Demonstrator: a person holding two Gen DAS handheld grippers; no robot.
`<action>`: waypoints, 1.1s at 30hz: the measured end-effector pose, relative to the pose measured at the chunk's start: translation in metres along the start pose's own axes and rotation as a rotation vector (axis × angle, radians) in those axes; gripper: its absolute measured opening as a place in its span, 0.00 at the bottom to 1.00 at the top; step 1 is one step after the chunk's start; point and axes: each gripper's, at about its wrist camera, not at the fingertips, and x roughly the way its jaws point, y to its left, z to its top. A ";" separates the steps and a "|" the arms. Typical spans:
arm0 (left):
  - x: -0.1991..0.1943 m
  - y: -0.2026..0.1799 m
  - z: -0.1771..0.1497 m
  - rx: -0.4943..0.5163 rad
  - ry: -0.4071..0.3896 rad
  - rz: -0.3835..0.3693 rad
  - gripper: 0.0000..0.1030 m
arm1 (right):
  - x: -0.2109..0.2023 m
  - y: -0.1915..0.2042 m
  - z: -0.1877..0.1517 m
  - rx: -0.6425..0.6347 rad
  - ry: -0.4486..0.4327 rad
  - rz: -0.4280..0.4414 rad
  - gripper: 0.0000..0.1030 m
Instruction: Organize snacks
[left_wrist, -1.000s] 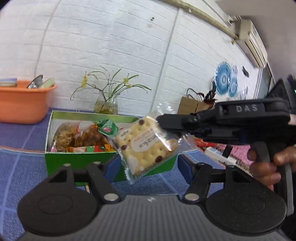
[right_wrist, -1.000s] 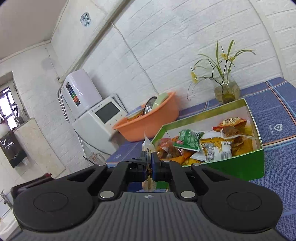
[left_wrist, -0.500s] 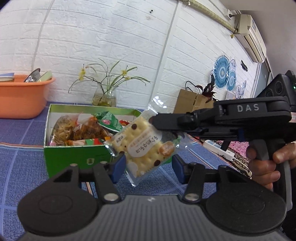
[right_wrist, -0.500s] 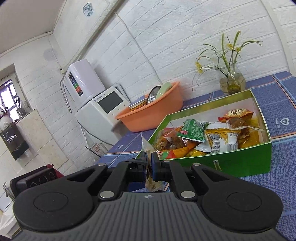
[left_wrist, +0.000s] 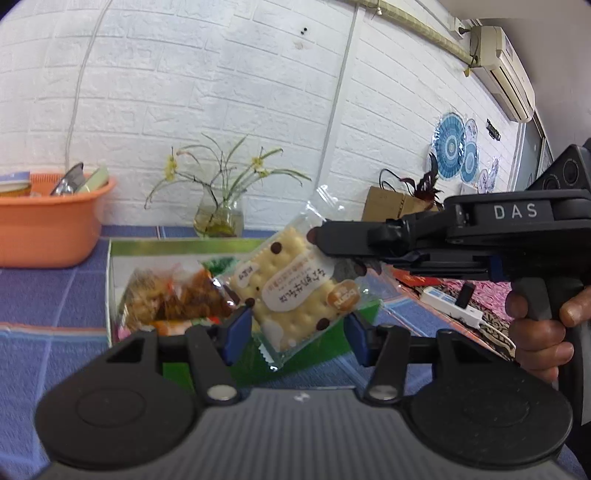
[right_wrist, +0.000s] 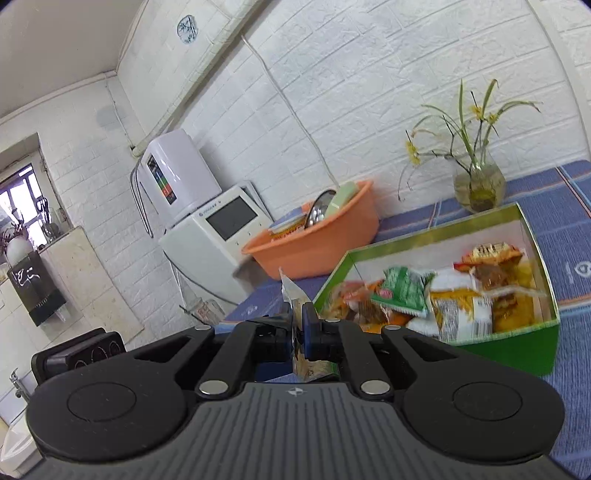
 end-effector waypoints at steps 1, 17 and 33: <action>0.002 0.002 0.006 0.005 -0.006 0.008 0.53 | 0.003 -0.001 0.005 -0.002 -0.016 0.006 0.11; 0.069 0.034 0.031 -0.012 0.001 0.193 0.65 | 0.061 -0.041 0.012 -0.183 -0.147 -0.305 1.00; 0.039 0.012 0.017 0.041 -0.013 0.445 1.00 | 0.036 -0.013 -0.017 -0.264 -0.140 -0.702 1.00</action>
